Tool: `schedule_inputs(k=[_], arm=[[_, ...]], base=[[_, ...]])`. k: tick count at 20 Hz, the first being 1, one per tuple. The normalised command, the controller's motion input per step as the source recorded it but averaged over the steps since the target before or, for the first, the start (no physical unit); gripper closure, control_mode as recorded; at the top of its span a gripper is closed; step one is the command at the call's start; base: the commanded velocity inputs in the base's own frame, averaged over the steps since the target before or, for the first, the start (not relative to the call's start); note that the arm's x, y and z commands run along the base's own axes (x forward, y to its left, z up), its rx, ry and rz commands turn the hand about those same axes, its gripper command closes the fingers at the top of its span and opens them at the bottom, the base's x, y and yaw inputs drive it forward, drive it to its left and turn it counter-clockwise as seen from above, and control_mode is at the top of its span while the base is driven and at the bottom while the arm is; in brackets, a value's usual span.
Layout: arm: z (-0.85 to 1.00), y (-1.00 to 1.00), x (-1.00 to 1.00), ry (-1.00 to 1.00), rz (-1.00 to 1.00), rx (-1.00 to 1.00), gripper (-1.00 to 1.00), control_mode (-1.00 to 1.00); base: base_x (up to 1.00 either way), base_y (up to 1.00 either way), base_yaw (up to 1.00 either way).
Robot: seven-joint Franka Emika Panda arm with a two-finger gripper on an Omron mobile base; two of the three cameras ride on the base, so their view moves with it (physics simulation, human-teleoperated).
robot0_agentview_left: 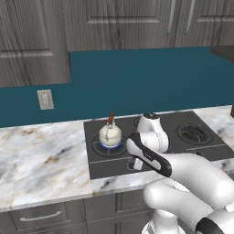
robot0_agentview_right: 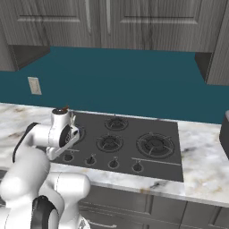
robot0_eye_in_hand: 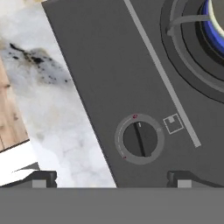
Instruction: The kettle is done boiling. Turn off the stove, then wait for 300 timesteps before moving the kettle to the dining table.
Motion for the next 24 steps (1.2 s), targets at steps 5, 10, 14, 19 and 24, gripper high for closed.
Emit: schedule_inputs(k=[5,10,14,19,24], arm=[[-0.14,0.01,0.06,0.0,0.02,-0.02,-1.0,-1.0],[-0.12,0.02,0.06,0.0,0.01,-0.01,-1.0,-1.0],[-0.17,0.03,0.04,0.0,0.0,-0.02,-1.0,-1.0],[-0.2,0.04,0.01,0.0,0.0,-0.03,-1.0,-1.0],[-0.13,0.0,0.05,0.0,0.02,-0.01,-1.0,-1.0]], base=[[0.0,0.0,0.0],[0.0,0.0,0.0],[0.0,0.0,0.0],[0.0,0.0,0.0],[0.0,0.0,0.0]])
